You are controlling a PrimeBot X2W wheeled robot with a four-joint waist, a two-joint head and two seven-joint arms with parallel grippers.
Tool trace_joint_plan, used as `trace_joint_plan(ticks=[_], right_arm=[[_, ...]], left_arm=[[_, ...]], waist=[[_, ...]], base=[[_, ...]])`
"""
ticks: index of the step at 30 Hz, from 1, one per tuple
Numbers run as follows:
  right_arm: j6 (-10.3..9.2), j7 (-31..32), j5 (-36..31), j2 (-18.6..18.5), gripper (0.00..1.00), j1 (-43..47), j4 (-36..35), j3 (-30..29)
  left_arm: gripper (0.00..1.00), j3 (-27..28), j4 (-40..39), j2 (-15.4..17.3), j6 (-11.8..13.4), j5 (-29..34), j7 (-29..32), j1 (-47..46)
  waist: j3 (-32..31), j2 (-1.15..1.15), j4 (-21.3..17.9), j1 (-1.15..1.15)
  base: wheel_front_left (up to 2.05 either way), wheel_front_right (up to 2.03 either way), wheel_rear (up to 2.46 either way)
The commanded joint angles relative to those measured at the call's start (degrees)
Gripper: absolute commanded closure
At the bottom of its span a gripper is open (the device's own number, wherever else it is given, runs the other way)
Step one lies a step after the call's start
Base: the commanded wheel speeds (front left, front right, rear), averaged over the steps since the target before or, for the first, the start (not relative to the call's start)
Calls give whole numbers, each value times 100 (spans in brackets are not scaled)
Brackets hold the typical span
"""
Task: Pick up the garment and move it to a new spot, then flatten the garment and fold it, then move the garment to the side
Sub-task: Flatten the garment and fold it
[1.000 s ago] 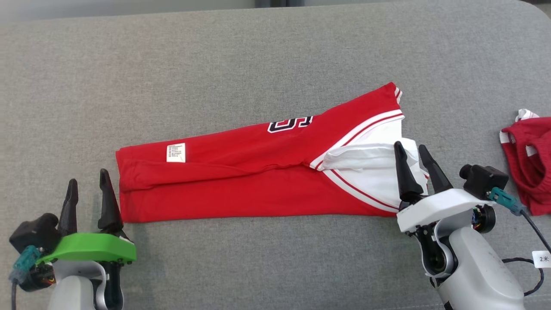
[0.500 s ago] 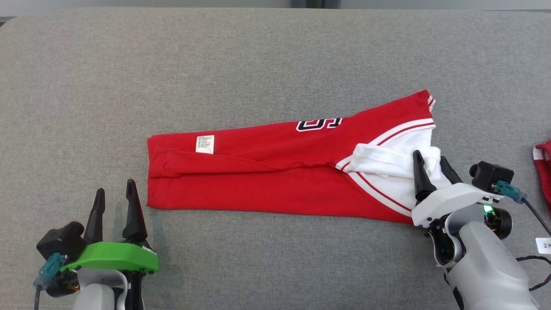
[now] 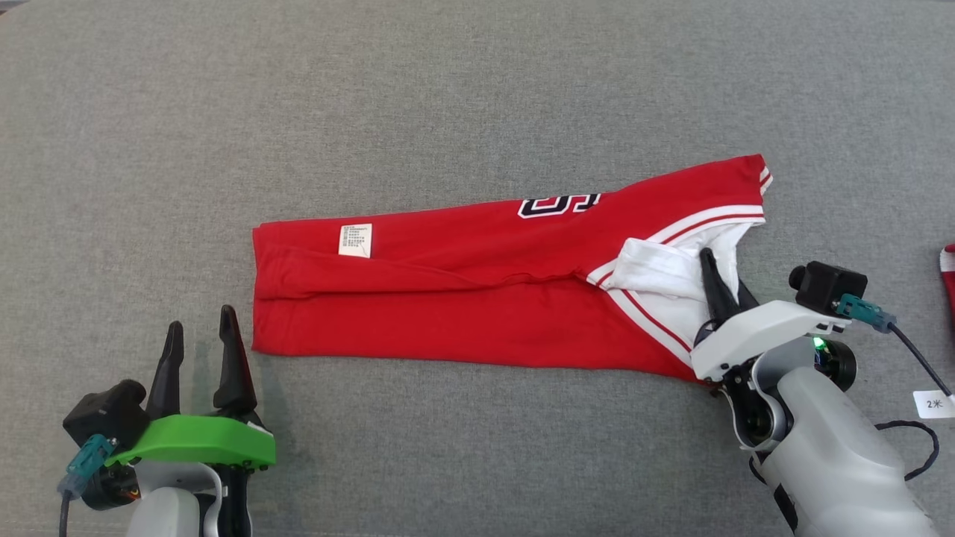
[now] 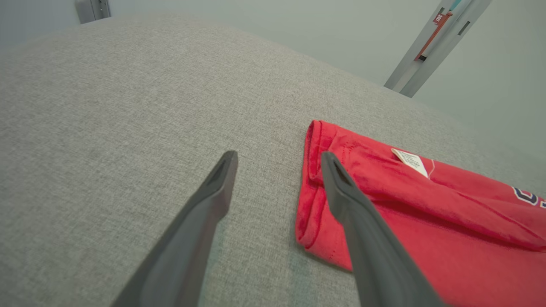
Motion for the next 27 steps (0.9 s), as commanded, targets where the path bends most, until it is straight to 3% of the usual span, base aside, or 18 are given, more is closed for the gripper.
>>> trace_joint_plan(ticks=[1,8,12,19,27], right_arm=[[16,-7,109,46,100,130,136,71],[8,-183,174,-394,100,160,-68,-187],[13,-183,125,-405,100,153,-527,-252],[14,-86,579,-300,100,281,-1831,719],[14,161,825,-135,100,210,-2038,1510]], left_arm=[[0,-13,-1,16,2,13,4,-57],[0,-192,6,19,2,-132,4,61],[0,-326,22,19,2,-218,4,40],[0,-699,58,22,2,-288,4,-23],[0,-883,180,20,2,-376,4,88]], waist=[[-31,0,-54,0],[-197,0,-228,0],[-236,0,-262,0],[-190,0,23,0],[-287,0,799,0]], base=[[0,0,0],[0,0,0],[0,0,0],[0,0,0],[0,0,0]])
